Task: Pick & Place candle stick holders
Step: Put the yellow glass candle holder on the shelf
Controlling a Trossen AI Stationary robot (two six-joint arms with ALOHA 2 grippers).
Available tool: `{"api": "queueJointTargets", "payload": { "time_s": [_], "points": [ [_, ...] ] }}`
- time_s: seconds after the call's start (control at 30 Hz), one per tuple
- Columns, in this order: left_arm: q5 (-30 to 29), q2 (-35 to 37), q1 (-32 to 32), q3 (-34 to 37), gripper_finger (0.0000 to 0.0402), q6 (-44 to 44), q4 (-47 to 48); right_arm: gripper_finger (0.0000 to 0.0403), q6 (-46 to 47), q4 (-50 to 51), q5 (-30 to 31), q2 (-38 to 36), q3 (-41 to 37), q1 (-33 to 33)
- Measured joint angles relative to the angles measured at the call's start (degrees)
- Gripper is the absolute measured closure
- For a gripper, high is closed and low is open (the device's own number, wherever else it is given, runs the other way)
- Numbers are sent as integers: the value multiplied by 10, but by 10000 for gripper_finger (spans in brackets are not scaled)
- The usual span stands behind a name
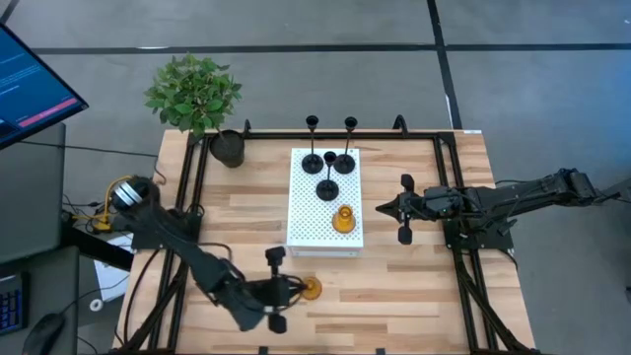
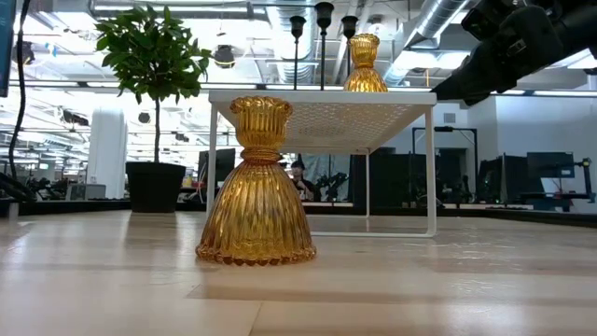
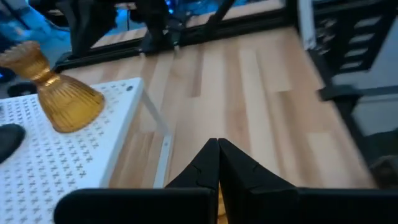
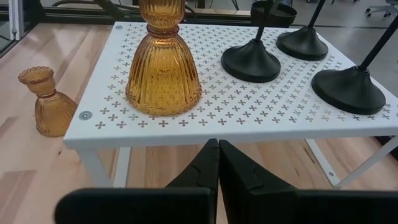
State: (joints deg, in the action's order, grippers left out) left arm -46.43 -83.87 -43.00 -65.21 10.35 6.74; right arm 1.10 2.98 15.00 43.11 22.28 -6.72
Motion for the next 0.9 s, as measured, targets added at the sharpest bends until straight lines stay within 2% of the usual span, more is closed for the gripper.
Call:
{"api": "queueJointTargets", "payload": {
  "time_s": [0.13,0.37,0.5,0.57,0.73,0.9],
  "points": [
    [52,46,-3,5,399,22,15,403,0,0,0,0,0,0],
    [195,85,8,26,390,22,13,403,0,0,0,0,0,0],
    [196,95,16,33,386,-21,-4,403,0,0,0,0,0,0],
    [193,95,23,33,386,-14,-6,403,0,0,0,0,0,0],
    [178,95,54,33,387,173,11,403,0,0,0,0,0,0],
    [190,95,68,33,397,346,39,403,0,0,0,0,0,0]
  ]
}}
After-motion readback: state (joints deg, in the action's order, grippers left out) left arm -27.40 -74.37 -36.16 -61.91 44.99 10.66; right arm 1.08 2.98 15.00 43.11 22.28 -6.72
